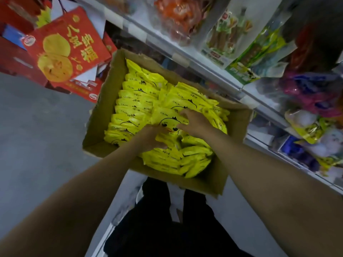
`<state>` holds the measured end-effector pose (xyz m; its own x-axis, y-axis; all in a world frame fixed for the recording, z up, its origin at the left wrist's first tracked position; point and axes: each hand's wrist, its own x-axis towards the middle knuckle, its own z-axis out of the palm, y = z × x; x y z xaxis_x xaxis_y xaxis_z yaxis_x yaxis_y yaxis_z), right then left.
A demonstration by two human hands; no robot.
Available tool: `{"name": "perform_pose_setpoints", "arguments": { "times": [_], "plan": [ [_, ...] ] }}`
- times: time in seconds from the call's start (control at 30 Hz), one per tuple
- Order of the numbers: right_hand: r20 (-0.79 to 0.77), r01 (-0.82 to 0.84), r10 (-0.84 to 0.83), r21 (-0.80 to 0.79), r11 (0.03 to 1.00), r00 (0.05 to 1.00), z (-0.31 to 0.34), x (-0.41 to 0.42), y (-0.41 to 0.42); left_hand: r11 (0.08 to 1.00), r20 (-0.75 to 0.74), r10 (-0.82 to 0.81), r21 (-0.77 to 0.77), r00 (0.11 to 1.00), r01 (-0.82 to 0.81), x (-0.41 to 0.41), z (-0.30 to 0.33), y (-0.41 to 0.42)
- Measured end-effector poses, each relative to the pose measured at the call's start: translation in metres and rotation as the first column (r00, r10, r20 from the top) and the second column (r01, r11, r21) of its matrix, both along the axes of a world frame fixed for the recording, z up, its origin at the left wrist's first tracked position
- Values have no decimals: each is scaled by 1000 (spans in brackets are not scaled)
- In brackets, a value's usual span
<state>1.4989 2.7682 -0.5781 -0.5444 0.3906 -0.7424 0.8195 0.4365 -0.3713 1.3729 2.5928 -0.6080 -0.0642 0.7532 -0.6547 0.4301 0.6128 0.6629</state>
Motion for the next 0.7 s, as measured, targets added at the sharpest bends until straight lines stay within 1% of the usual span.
{"name": "perform_pose_setpoints", "arguments": {
  "times": [0.07, 0.2, 0.33, 0.4, 0.5, 0.6, 0.7],
  "plan": [
    [-20, 37, -37, 4, 999, 999, -7, -1, -1, 1000, -31, 7, 18, 999, -6, 1, -7, 2],
    [-16, 46, -45, 47, 998, 999, -19, -4, -5, 1000, -85, 0, 15, 996, 1, 1, -5, 6],
    [-93, 85, -74, 131, 988, 993, -20, -7, -9, 1000, -128, 16, 17, 992, -14, 2, 1, 11],
    [-111, 80, -70, 92, 992, 991, -14, -5, -8, 999, -181, 46, 17, 982, -44, 2, 2, 10],
    [-147, 110, -115, -42, 993, 982, 0, 0, 0, 997, -247, 78, 43, 966, -69, -3, 8, 8],
    [-215, 158, -180, -116, 981, 960, 17, 3, 10, 987, -181, 151, 88, 972, -136, -13, 18, 6],
    [-268, 212, -236, -117, 970, 934, 34, 3, 18, 971, -42, 239, 40, 970, -237, -25, 37, 6]
  ]
}}
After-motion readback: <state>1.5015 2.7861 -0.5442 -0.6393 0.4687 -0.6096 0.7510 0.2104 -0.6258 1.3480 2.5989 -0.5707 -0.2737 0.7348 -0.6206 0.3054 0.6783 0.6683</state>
